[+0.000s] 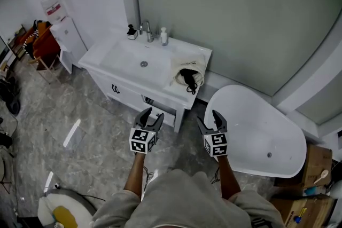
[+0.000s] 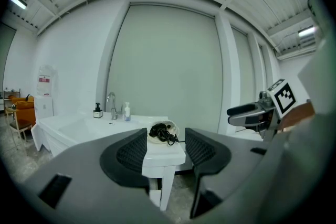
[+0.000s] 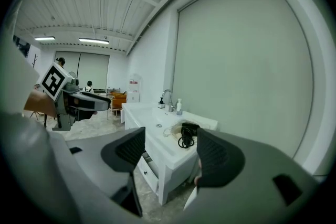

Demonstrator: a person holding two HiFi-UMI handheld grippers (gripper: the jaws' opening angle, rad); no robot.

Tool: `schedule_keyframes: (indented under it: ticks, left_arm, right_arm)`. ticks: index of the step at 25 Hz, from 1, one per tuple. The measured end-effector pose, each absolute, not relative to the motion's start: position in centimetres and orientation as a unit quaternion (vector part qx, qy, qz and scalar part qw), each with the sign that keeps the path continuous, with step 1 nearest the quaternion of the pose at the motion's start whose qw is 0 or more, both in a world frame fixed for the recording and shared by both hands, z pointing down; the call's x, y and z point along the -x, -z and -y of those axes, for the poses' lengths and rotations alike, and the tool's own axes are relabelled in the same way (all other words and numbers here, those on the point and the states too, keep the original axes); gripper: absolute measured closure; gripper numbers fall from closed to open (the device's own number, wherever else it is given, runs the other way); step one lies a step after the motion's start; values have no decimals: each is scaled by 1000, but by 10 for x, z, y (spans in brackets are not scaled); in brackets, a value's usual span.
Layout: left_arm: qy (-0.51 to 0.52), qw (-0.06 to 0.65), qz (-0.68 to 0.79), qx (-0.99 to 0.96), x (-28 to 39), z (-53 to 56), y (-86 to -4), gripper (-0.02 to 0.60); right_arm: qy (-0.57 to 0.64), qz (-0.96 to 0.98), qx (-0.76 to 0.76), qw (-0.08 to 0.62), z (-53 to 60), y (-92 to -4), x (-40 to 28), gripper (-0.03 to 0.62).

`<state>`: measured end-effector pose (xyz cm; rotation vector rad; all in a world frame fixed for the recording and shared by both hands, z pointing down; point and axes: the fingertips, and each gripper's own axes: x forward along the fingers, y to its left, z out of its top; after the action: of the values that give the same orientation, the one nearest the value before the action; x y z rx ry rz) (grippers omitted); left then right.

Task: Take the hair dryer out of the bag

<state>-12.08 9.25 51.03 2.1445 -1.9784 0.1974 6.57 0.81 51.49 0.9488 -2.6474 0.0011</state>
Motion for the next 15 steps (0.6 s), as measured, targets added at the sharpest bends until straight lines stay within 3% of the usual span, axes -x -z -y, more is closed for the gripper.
schedule_keyframes:
  ticks: [15]
  left_arm:
    - [-83,118,646,-749,136,-34,-531,376]
  right_arm:
    - [-14,921,-344,180,34,-539,-45,304]
